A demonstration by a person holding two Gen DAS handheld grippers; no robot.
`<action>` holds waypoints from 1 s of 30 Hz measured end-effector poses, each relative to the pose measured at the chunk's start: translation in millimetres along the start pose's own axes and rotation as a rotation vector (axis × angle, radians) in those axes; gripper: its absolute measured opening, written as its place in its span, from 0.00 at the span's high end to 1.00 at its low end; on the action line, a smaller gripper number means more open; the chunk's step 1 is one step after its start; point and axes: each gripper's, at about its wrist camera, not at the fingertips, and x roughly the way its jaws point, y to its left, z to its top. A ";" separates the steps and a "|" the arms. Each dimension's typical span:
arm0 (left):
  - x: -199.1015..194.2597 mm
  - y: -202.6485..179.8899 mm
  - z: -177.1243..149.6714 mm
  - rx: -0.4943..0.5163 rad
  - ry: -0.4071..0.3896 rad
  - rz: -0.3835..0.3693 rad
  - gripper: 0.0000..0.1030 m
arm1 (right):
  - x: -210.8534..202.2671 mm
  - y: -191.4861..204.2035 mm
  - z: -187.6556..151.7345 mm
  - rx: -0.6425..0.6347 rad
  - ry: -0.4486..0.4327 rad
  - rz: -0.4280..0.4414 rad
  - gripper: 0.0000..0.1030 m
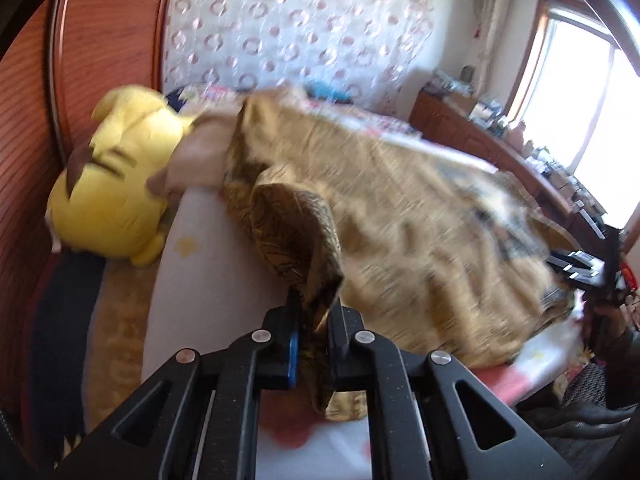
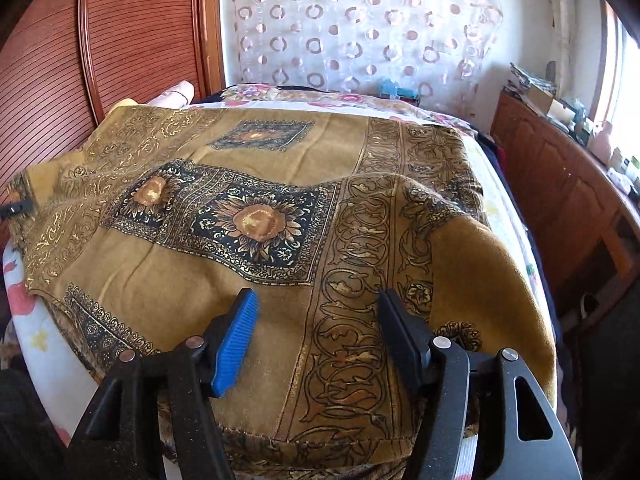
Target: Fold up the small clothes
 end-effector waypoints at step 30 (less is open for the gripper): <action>34.1 -265.6 139.9 0.408 -0.109 -0.393 0.91 | -79.2 -15.2 -35.7 0.112 -0.134 -0.082 0.35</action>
